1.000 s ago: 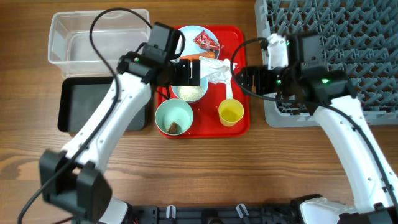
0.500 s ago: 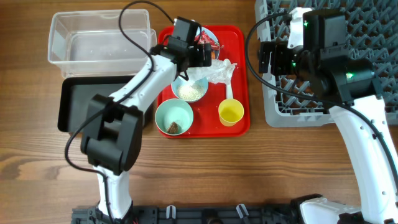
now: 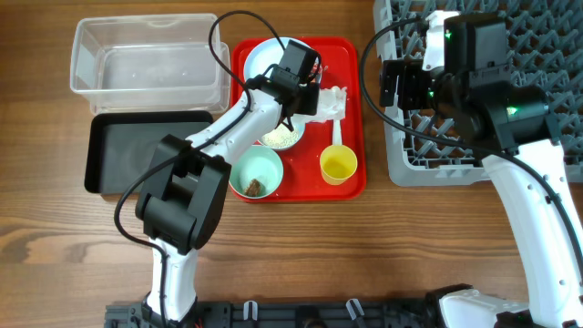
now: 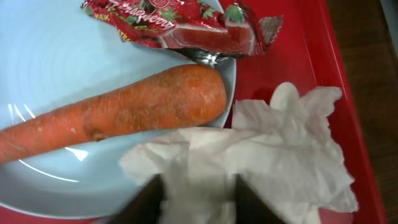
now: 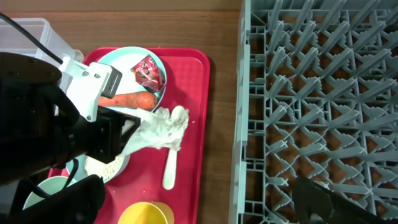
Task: Sort waste into correct bins and load items into the dishwasher rack
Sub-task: 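Carry the tissue left and release it into the clear bin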
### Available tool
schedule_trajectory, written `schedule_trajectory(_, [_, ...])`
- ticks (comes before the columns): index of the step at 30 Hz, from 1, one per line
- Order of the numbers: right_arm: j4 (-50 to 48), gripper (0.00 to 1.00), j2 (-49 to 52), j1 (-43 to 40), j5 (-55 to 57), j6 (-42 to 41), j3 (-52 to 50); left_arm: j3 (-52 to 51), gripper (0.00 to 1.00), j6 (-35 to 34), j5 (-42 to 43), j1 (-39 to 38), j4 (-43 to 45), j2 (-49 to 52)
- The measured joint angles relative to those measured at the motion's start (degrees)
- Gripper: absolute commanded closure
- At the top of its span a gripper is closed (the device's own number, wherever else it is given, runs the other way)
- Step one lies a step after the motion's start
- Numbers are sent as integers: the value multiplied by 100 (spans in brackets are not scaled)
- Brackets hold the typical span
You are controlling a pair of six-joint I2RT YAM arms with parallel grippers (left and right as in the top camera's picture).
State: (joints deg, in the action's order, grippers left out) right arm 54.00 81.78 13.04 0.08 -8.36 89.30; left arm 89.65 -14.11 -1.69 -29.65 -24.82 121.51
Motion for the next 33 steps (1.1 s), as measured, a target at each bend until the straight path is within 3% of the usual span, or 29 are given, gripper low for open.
schedule_trajectory(13, [0,0,0,0,0,-2,0,0,96,9,0,0,-15,-33])
schedule_trajectory(20, [2,1,0,0,0,0,0,0,96,9,-44,103,-155,-1121])
schedule_trajectory(25, [2,0,0,0,2,-2,0,37,96,-66,-286,793,-238,-1729])
schedule_trajectory(33, [2,0,0,0,0,-2,0,37,96,-275,-452,2472,-260,-1759])
